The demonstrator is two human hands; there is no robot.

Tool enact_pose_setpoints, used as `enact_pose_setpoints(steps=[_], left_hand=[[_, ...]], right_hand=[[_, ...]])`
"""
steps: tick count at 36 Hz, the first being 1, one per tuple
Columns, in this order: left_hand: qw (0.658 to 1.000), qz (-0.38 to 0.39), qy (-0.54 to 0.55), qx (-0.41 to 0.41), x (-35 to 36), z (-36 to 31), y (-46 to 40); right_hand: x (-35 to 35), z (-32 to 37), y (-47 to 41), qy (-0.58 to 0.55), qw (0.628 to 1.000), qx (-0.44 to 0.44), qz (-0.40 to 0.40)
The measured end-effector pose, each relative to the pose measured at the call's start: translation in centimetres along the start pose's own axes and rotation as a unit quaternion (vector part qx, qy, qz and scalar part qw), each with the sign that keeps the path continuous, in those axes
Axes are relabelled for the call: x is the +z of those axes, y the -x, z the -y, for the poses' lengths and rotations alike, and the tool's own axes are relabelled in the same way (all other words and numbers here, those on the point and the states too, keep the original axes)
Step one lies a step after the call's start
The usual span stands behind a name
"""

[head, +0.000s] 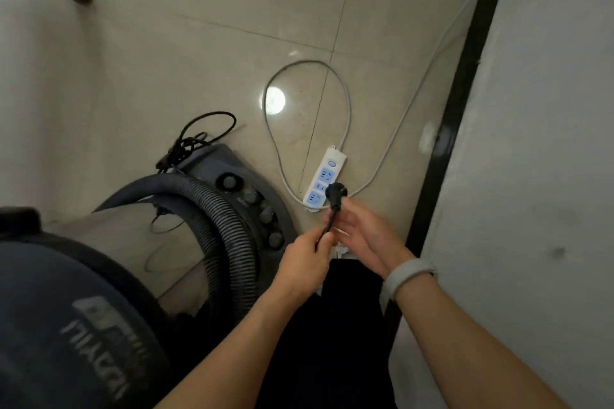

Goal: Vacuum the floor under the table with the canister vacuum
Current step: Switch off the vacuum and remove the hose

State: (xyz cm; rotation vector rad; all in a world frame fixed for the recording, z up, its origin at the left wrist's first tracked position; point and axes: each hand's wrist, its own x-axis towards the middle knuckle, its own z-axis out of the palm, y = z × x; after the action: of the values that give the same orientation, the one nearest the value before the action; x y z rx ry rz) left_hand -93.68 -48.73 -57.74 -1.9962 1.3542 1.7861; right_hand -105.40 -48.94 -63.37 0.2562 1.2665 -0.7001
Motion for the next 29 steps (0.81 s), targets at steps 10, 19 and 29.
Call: enact_pose_setpoints(steps=[10,19,29], left_hand=[[0.996,0.043,-0.043,0.068,-2.1,-5.3,13.5],[0.982,0.097,-0.089,0.136,-3.2,-0.3,26.0],[0.969,0.125,-0.112,0.181,-4.2,10.6,36.9]], right_hand=[[3.0,3.7,16.6,-0.153,0.979,-0.068,-0.117],[7.6,-3.0,29.6,-0.012,0.974,-0.147,-0.17],[7.2,-15.7,38.3,-0.062,0.98,-0.116,-0.149]])
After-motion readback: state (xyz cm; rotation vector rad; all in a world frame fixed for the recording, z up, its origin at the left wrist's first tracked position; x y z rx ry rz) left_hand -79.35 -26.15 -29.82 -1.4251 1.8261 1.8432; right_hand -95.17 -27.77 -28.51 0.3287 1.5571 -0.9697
